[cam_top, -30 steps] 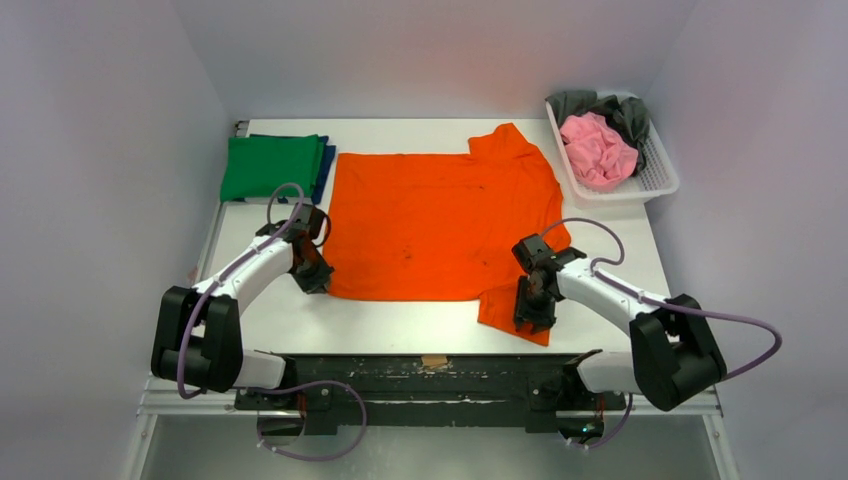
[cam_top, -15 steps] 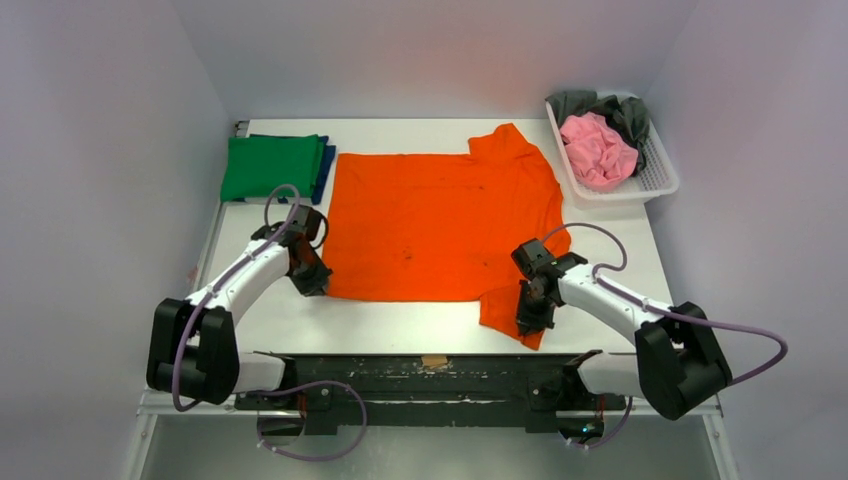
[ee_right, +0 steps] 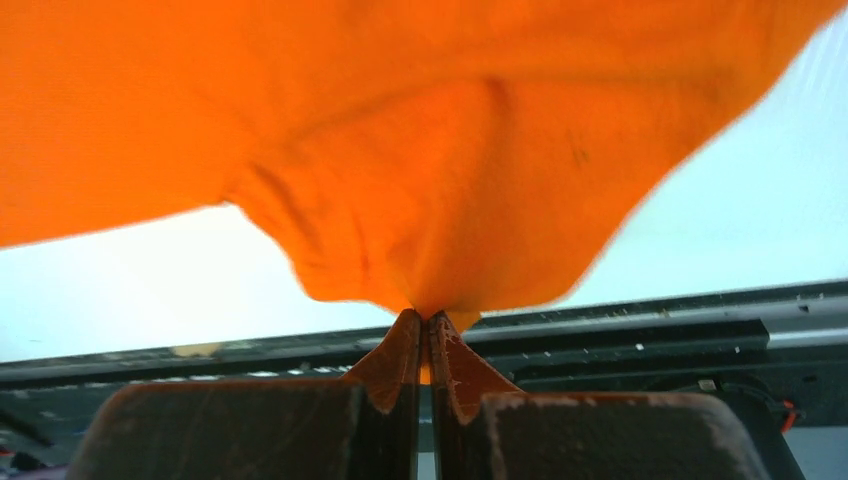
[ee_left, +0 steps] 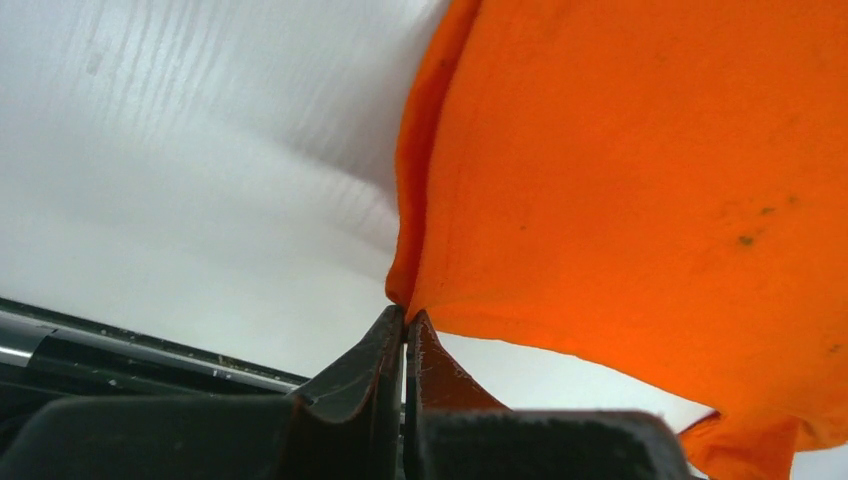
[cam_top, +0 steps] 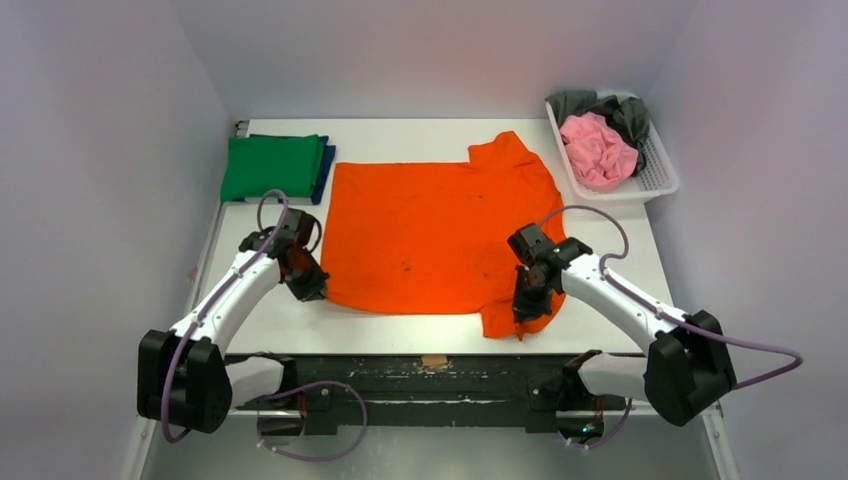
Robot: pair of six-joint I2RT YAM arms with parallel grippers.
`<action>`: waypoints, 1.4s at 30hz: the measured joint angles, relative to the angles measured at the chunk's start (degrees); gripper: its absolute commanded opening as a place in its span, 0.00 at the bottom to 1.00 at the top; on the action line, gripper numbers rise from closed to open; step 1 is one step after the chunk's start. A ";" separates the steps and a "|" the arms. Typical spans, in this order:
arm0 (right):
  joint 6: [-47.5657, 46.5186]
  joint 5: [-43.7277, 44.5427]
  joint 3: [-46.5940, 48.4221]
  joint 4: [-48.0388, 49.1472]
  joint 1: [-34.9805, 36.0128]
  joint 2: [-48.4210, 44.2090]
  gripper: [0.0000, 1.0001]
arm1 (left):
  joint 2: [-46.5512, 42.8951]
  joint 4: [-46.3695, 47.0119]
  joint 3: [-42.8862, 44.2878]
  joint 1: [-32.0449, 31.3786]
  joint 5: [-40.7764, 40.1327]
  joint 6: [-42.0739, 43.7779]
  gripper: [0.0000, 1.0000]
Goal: Fold and stack the t-shirts
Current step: Fold the flattened tshirt in 1/3 of the way
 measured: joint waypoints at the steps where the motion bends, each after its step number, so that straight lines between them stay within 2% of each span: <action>1: -0.48 0.04 1.68 0.04 -0.37 0.76 0.00 | 0.20 0.37 0.46 0.07 0.22 0.02 0.00; 6: -3.87 1.03 10.91 3.50 -4.22 5.33 0.00 | 4.39 4.37 4.81 1.36 2.40 0.42 0.00; 13: -8.26 1.16 16.87 6.86 -10.93 9.84 0.00 | 12.87 9.29 12.17 2.01 2.80 0.76 0.00; 30: -13.53 3.80 26.38 14.45 -16.09 17.25 0.00 | 21.70 10.10 22.67 4.59 -0.31 2.54 0.00; 36: -15.87 4.13 31.30 18.21 -17.33 24.98 0.00 | 28.81 11.02 27.26 4.90 -0.70 3.19 0.00; 37: -16.76 4.42 32.63 18.95 -17.44 26.95 0.04 | 30.25 11.19 27.80 4.92 -0.70 3.28 0.00; 38: -17.46 4.83 33.88 19.47 -17.53 28.79 0.14 | 31.45 11.23 28.39 4.96 -0.70 3.52 0.09; 39: -18.21 5.90 35.87 19.82 -17.59 31.41 0.19 | 33.11 10.93 29.49 5.03 -0.72 3.82 0.29; 41: -19.15 8.00 40.41 19.98 -17.73 36.94 0.33 | 36.33 10.03 32.52 5.16 -1.03 4.24 0.61; 42: -19.45 9.09 42.75 19.71 -17.84 39.56 0.36 | 37.29 9.99 33.57 5.22 -1.20 4.72 0.87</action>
